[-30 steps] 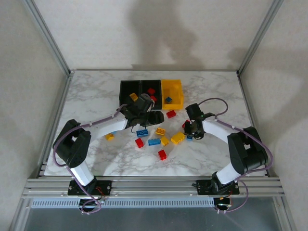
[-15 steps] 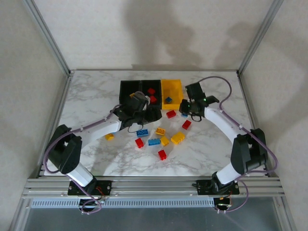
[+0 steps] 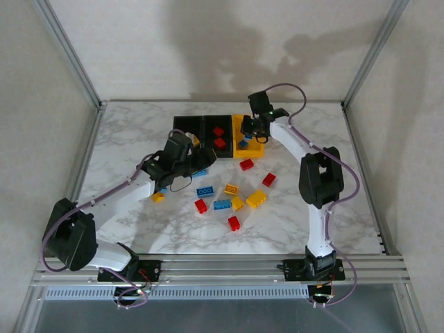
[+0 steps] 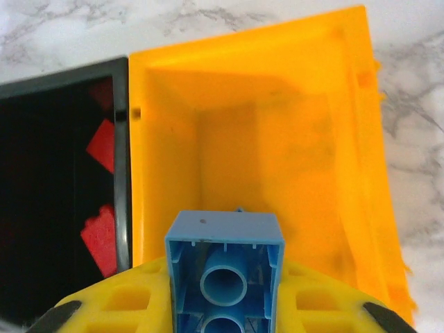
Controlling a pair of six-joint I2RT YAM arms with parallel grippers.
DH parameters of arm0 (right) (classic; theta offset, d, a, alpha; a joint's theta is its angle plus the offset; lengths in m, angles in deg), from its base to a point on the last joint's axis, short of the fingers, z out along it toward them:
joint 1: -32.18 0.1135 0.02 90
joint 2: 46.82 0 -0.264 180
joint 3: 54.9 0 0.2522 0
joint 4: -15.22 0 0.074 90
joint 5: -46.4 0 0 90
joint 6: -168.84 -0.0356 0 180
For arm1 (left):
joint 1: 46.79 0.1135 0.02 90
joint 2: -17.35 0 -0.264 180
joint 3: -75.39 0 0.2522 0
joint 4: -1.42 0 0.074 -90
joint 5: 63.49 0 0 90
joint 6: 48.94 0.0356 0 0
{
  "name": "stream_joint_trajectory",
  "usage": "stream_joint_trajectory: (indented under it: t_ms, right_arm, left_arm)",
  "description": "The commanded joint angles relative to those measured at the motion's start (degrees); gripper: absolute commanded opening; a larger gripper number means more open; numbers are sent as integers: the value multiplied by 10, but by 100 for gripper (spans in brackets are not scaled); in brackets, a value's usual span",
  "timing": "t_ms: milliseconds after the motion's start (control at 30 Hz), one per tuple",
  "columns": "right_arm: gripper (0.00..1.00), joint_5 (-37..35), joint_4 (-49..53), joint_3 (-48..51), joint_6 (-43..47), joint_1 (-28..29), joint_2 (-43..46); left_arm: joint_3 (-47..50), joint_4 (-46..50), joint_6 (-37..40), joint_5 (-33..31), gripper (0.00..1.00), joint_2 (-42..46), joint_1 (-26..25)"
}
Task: Sort the legos into containers by color
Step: Place the lego in the container, then pick up the lego from the center of the table.
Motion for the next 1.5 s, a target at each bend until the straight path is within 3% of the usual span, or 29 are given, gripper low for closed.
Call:
stream_joint_trajectory:
  t_ms: [0, 167, 433, 567, 900, 1300, 1467]
  right_arm:
    - [25, -1, 24, -62, 6, -13, -57]
    - [27, 5, 44, -146, 2, -18, -127]
    - [32, 20, 47, -183, -4, -19, -161]
    - [41, 30, 35, -167, -11, -18, -154]
    - [48, 26, 32, -155, -4, -13, -99]
    - [52, 60, -80, 115, 19, 14, 137]
    - [58, 72, -98, 235, 36, 37, 222]
  left_arm:
    - [15, 1, -11, -19, 65, 24, 5]
    - [20, 8, -14, -24, 65, 30, 6]
    - [27, 8, -19, -27, 65, 35, 5]
    - [31, 8, -24, -28, 65, 33, 6]
    - [22, 34, -25, -49, 65, 26, 6]
    - [-2, 114, 7, -93, 65, 5, 11]
    - [1, 120, 16, -85, 65, 3, 12]
